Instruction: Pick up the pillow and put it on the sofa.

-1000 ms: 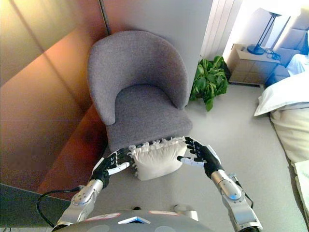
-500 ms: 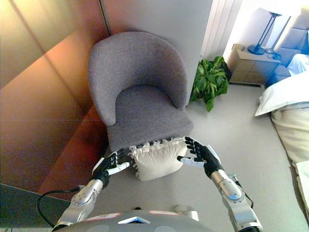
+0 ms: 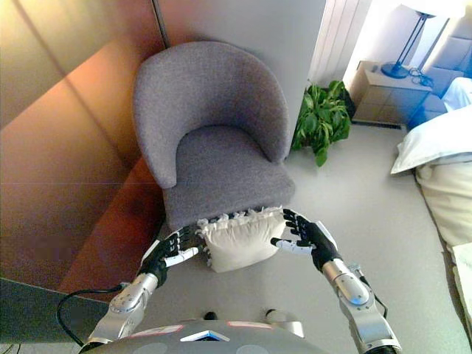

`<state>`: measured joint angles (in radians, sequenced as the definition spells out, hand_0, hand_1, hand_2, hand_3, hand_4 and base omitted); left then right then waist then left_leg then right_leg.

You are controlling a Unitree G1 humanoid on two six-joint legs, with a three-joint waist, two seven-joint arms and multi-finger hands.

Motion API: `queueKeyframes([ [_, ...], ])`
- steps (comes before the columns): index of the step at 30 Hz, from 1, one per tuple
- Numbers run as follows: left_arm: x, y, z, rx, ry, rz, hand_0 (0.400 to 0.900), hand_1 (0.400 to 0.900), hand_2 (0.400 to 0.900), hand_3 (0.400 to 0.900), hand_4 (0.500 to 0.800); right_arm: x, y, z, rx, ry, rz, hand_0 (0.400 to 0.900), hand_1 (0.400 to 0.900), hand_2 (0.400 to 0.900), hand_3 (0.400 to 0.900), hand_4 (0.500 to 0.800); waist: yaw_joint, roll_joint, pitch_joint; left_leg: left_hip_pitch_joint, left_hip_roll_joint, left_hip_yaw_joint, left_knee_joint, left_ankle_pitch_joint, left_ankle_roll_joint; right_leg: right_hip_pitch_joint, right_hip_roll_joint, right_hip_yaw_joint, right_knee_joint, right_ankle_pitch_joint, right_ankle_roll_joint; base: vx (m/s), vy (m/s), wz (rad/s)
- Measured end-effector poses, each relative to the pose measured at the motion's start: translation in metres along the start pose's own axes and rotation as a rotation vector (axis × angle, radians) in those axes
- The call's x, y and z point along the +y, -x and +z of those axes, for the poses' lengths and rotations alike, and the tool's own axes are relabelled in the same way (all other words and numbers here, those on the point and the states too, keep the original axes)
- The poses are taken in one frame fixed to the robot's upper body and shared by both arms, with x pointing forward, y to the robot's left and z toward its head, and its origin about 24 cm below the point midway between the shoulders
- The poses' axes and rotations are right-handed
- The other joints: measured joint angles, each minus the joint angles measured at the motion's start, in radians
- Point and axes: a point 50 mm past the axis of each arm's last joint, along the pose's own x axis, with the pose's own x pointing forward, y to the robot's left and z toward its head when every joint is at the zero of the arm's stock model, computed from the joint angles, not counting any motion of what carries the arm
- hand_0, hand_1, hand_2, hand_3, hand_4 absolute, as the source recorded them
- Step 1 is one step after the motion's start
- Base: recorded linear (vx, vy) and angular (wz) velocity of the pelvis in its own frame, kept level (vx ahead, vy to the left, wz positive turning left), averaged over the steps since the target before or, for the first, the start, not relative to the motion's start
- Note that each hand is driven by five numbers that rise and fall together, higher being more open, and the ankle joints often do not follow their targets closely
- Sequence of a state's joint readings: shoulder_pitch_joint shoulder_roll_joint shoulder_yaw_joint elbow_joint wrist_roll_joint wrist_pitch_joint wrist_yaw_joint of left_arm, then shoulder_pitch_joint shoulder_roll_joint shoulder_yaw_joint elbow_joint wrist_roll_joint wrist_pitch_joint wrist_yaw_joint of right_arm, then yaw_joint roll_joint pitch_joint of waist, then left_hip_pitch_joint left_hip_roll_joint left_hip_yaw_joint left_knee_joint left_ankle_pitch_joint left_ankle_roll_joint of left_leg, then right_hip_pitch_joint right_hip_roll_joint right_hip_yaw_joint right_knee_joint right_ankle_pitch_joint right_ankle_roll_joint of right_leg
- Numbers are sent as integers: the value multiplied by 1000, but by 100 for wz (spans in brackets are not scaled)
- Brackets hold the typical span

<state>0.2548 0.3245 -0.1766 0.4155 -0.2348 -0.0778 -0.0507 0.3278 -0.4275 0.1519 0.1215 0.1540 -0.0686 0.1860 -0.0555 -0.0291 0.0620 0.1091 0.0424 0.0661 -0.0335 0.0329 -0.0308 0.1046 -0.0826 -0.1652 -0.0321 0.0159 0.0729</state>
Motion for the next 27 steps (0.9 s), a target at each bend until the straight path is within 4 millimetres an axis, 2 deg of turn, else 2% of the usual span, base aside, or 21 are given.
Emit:
queueKeyframes([
  [2,2,-2,3,-10,-2,2,900,900,900,900,800,-1,-4,2,-6,-1,-3,900,900,900,900,800,7,-9,23,-28,7,-2,69,-18,-13,-14,4,24,26,-15,-24,-86,-167,-4],
  [4,7,-8,15,-39,-27,1,900,900,900,900,800,-2,-11,7,-26,-2,-8,900,900,900,900,800,15,-50,82,-141,-6,-15,293,-26,-35,-38,-9,46,71,-24,-46,-44,-93,5],
  [6,4,-14,23,-60,-28,-13,900,900,900,900,800,-8,-13,12,-39,17,-26,900,900,900,900,800,31,-49,117,-252,-6,-47,476,8,-74,-56,-6,50,93,-22,-59,58,-26,2],
  [7,1,-15,25,-68,-28,-21,900,900,900,900,800,-10,-13,13,-41,16,-43,900,900,900,900,800,32,-53,132,-274,-9,-61,512,36,-89,-58,-11,48,93,-17,-67,145,13,-2],
  [8,0,-15,25,-65,-28,-26,900,900,900,900,800,-11,-14,13,-43,17,-49,900,900,900,900,800,32,-54,138,-303,-8,-65,532,41,-81,-63,-18,43,88,-15,-73,187,33,-7],
  [10,-4,-16,24,-62,-11,-30,900,900,900,900,800,-12,-16,17,-55,17,-69,900,900,900,900,800,31,-50,136,-308,-26,-45,489,31,-82,-84,-41,43,51,-15,-77,241,84,-16],
  [11,-8,-17,22,-61,7,-35,900,900,900,900,800,-15,-17,19,-62,31,-71,900,900,900,900,800,35,-37,138,-309,-27,-46,427,20,-63,-78,-33,44,34,-11,-68,257,110,-20],
  [12,-14,-17,22,-64,24,-43,900,900,900,900,800,-20,-16,22,-70,62,-73,900,900,900,900,800,31,24,127,-280,24,-54,286,-2,-59,-115,17,27,140,-44,-63,241,115,-25],
  [13,-19,-21,27,-82,29,-54,900,900,900,900,800,-28,-16,23,-69,84,-94,900,900,900,900,800,16,88,143,-244,79,-69,173,46,-42,-131,67,11,207,-92,-77,199,88,-31],
  [14,-17,-26,33,-88,28,-40,900,900,900,900,800,-25,-22,18,-46,59,-107,900,900,900,900,800,30,66,162,-224,80,-44,154,31,-45,-139,58,36,222,-99,-76,184,97,-39],
  [15,-18,-28,36,-97,31,-31,900,900,900,900,800,-25,-22,17,-39,65,-106,900,900,900,900,800,38,61,163,-265,84,-36,185,16,-64,-158,62,49,212,-95,-76,173,99,-50],
  [16,-18,-29,36,-98,33,-28,900,900,900,900,800,-25,-22,18,-43,66,-108,900,900,900,900,800,41,63,165,-273,82,-30,173,13,-64,-168,62,53,180,-88,-65,218,147,-51],
  [17,-19,-29,35,-95,38,-21,900,900,900,900,800,-25,-24,20,-50,66,-112,900,900,900,900,800,52,74,162,-274,99,-8,142,22,-49,-158,76,51,177,-92,-50,251,153,-44],
  [18,-15,-28,36,-99,34,-9,900,900,900,900,800,-24,-25,22,-57,60,-110,900,900,900,900,800,63,67,164,-271,106,27,132,62,-21,-171,69,47,271,-120,-37,331,182,-34],
  [19,-6,-26,37,-97,11,12,900,900,900,900,800,-18,-27,21,-61,38,-106,900,900,900,900,800,68,24,161,-271,90,58,148,59,-16,-140,40,64,312,-195,-39,387,176,-32],
  [21,-1,-28,39,-99,10,35,900,900,900,900,800,-17,-31,25,-77,30,-111,900,900,900,900,800,71,9,171,-303,91,51,232,48,-28,-100,35,73,238,-184,-62,383,167,-31],
  [22,-1,-28,40,-101,9,38,900,900,900,900,800,-16,-32,26,-82,25,-120,900,900,900,900,800,79,0,170,-331,87,40,264,36,-39,-87,23,76,214,-186,-57,272,145,-19],
  [23,-1,-29,42,-109,8,37,900,900,900,900,800,-17,-33,28,-86,23,-126,900,900,900,900,800,90,-12,166,-340,82,38,261,35,-32,-88,6,79,214,-186,-56,246,173,-10],
  [25,-2,-31,47,-125,6,37,900,900,900,900,800,-18,-35,31,-94,33,-126,900,900,900,900,800,89,-9,146,-365,78,26,249,36,-30,-97,-15,81,237,-205,-23,279,200,0],
  [26,-3,-32,48,-127,6,35,900,900,900,900,800,-19,-35,31,-94,37,-127,900,900,900,900,800,87,-4,126,-357,76,27,233,29,-4,-107,-22,85,261,-224,-2,275,203,11],
  [27,1,-33,50,-130,-1,48,900,900,900,900,800,-15,-39,31,-92,29,-118,900,900,900,900,800,89,-33,109,-341,50,51,211,29,-1,-125,-50,107,291,-250,10,234,212,11],
])
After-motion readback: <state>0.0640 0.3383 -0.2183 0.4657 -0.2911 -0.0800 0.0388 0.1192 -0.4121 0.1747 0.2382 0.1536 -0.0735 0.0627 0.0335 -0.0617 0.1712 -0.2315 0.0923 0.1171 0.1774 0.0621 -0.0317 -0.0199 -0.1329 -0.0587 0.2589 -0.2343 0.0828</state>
